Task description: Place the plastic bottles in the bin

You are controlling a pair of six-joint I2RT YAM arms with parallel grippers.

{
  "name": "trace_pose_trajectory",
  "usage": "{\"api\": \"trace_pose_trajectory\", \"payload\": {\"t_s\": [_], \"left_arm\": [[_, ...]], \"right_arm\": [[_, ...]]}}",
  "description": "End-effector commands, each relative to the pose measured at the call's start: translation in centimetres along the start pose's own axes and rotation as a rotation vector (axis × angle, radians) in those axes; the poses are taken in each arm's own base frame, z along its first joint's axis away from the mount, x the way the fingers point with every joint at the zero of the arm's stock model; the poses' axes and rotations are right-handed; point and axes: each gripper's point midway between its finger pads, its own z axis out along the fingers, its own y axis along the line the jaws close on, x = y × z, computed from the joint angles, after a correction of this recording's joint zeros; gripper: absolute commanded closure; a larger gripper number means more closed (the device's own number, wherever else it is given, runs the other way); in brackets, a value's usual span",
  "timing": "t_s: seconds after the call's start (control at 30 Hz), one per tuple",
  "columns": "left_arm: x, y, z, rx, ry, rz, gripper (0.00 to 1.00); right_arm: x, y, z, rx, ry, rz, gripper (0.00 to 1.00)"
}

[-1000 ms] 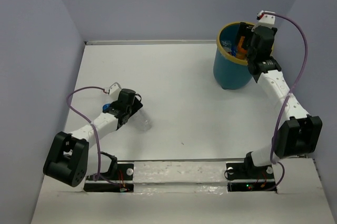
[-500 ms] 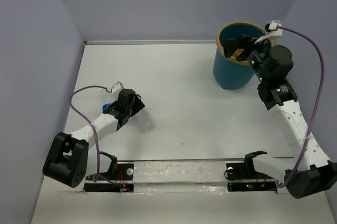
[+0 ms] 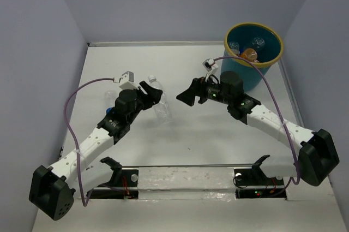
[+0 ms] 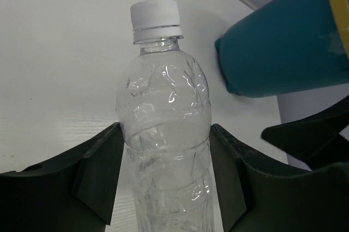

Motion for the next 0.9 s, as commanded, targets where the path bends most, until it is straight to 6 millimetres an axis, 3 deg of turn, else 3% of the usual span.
{"api": "trace_pose_trajectory", "payload": {"t_s": [0.0,0.1,0.27,0.43,0.47,0.5,0.57,0.6,0.63,0.67,0.7,0.73,0.77,0.87], "left_arm": [[-3.3,-5.5,-1.5,0.211,-0.088,-0.014,1.0],[-3.3,-6.4,-1.7,0.25,-0.088,-0.019,1.0],[-2.8,-8.4,-2.2,0.344,-0.049,-0.025,1.0],[-2.8,-9.8,-3.2,0.404,-0.032,-0.025,0.92],[-2.9,-9.9,-3.4,0.411,-0.033,-0.026,0.85],[-2.9,-10.0,-3.5,0.415,-0.031,-0.028,0.8],[-2.7,-10.2,-3.9,0.43,-0.018,-0.025,0.65],[-2.8,-10.4,-4.1,0.439,-0.018,-0.025,0.52],[-2.6,-10.3,-4.1,0.436,-0.012,-0.019,0.52],[-2.6,-10.1,-4.3,0.432,-0.01,-0.013,0.35],[-2.6,-10.0,-4.4,0.427,-0.01,-0.009,0.24],[-2.9,-10.0,-4.6,0.42,-0.023,0.008,0.07],[-3.0,-9.7,-5.0,0.407,-0.021,0.02,0.02],[-4.7,-9.2,-6.0,0.354,-0.072,0.078,0.01]], "right_arm": [[0.9,5.2,1.2,-0.203,0.011,-0.01,0.03],[2.5,6.6,2.0,-0.253,0.039,-0.008,0.01],[4.3,6.2,3.6,-0.252,0.088,0.008,0.01],[4.2,5.5,4.6,-0.229,0.087,-0.004,0.05],[3.6,5.6,4.8,-0.222,0.071,-0.009,0.08],[3.4,5.5,5.0,-0.219,0.065,-0.013,0.19],[2.6,5.3,5.3,-0.195,0.038,-0.014,0.32],[2.1,5.3,5.4,-0.183,0.02,-0.012,0.55],[1.9,5.4,5.3,-0.186,0.015,-0.014,0.63],[1.4,5.1,5.3,-0.16,-0.009,-0.009,0.69],[0.9,5.1,5.2,-0.146,-0.028,-0.006,0.75],[0.1,5.2,4.9,-0.135,-0.055,-0.011,0.78],[-0.7,4.9,4.8,-0.107,-0.084,-0.016,0.79],[-3.5,4.8,3.7,-0.039,-0.167,-0.069,0.8]]}}
